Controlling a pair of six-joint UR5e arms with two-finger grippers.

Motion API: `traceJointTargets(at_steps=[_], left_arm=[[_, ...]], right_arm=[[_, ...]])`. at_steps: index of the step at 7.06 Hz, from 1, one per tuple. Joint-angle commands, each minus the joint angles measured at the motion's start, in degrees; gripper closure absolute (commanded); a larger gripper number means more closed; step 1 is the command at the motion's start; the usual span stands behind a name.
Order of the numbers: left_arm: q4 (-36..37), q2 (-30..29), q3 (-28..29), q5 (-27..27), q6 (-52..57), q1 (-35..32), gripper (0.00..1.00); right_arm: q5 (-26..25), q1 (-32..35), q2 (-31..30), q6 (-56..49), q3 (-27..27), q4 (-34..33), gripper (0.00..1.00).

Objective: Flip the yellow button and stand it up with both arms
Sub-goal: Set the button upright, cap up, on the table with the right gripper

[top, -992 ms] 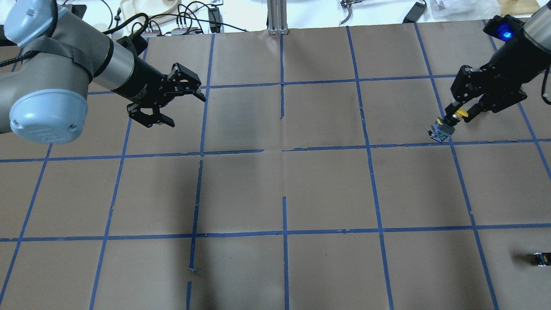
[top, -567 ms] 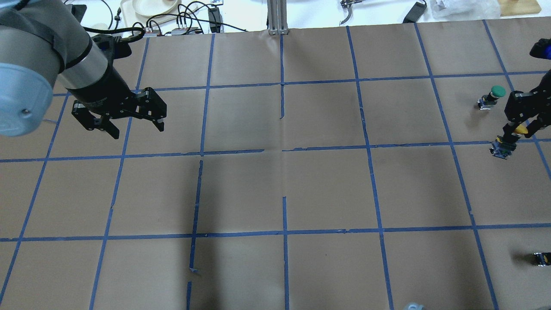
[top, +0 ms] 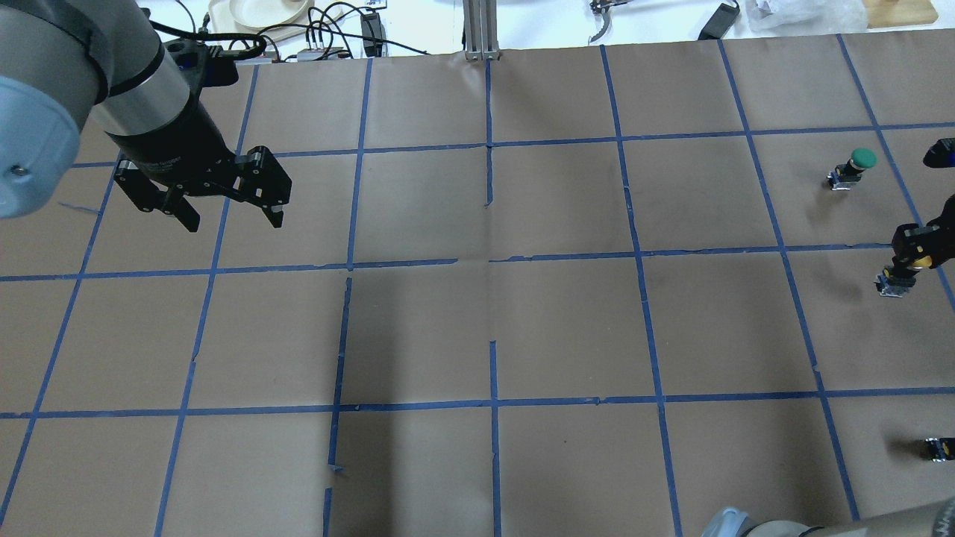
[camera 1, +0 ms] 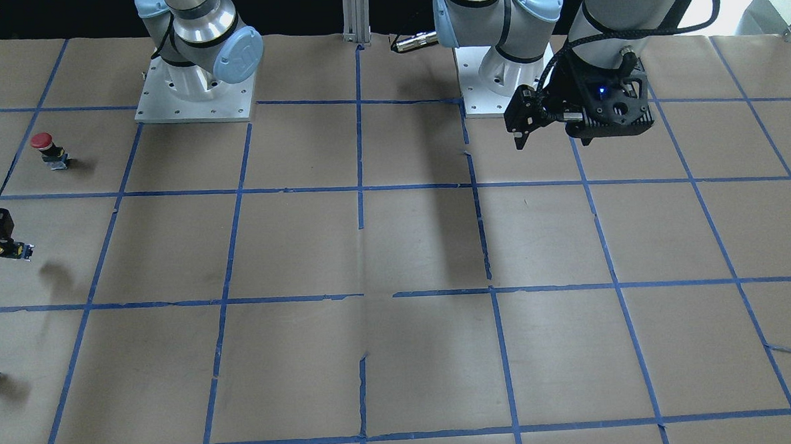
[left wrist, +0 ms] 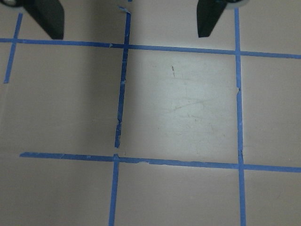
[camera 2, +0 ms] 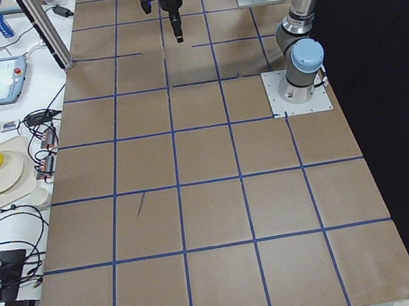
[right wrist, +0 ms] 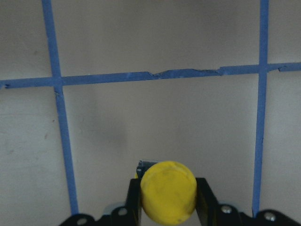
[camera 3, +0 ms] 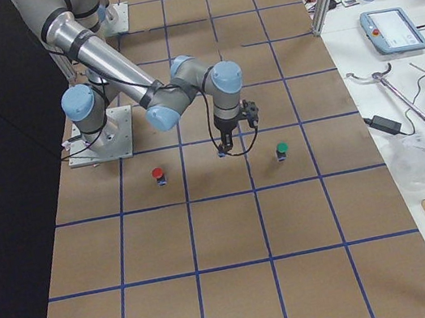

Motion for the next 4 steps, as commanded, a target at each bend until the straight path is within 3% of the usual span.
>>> traceJointTargets(at_steps=[1, 2, 3, 4], left_arm=[[0.1, 0.2, -0.7, 0.1, 0.2, -0.3, 0.0], [0.1, 0.1, -0.7, 0.1, 0.2, -0.3, 0.0], [-0.1, -0.1, 0.8, 0.0, 0.3, 0.1, 0.0], [-0.1, 0.8, -0.4, -0.2, 0.2, -0.1, 0.0]], right_arm=[[-0.5, -2.2, 0.1, -1.7, 3.2, -3.1, 0.93], [-0.3, -3.0, 0.1, -1.7, 3.9, -3.1, 0.91], [-0.1, -3.0, 0.3, -1.8, 3.9, -3.1, 0.8], [0.0, -2.9, -0.1, -1.9, 4.0, -3.2, 0.58]])
